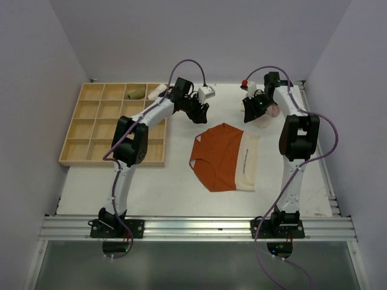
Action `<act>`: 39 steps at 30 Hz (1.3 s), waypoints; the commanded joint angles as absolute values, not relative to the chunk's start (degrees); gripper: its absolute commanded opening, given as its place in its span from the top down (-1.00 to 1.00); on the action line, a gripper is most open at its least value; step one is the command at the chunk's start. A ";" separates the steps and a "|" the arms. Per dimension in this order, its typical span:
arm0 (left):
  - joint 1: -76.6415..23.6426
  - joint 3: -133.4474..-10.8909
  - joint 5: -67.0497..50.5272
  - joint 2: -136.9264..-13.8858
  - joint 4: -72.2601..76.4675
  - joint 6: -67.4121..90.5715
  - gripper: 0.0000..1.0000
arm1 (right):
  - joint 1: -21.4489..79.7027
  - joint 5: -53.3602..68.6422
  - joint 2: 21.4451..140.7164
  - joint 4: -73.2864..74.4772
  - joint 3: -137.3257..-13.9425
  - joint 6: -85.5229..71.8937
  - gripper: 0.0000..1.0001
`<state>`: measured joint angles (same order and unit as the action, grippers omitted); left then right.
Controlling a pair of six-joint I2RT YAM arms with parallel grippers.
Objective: Roll the underwear
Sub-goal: Flatten the underwear
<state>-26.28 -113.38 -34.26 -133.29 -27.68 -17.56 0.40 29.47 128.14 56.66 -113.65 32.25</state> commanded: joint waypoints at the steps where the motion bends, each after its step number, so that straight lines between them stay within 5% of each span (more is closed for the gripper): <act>1: -26.81 -112.77 -34.63 -133.95 -26.89 -15.73 -0.03 | 1.93 29.18 130.51 58.19 -117.24 36.47 0.25; 16: -24.26 -94.57 -35.24 -123.05 -28.04 -18.11 -0.01 | 4.66 24.43 137.55 64.77 -119.44 44.82 0.32; 39: -26.71 -113.63 -39.11 -137.63 -21.62 -13.89 -0.03 | 0.18 24.26 135.79 72.25 -116.11 49.39 0.36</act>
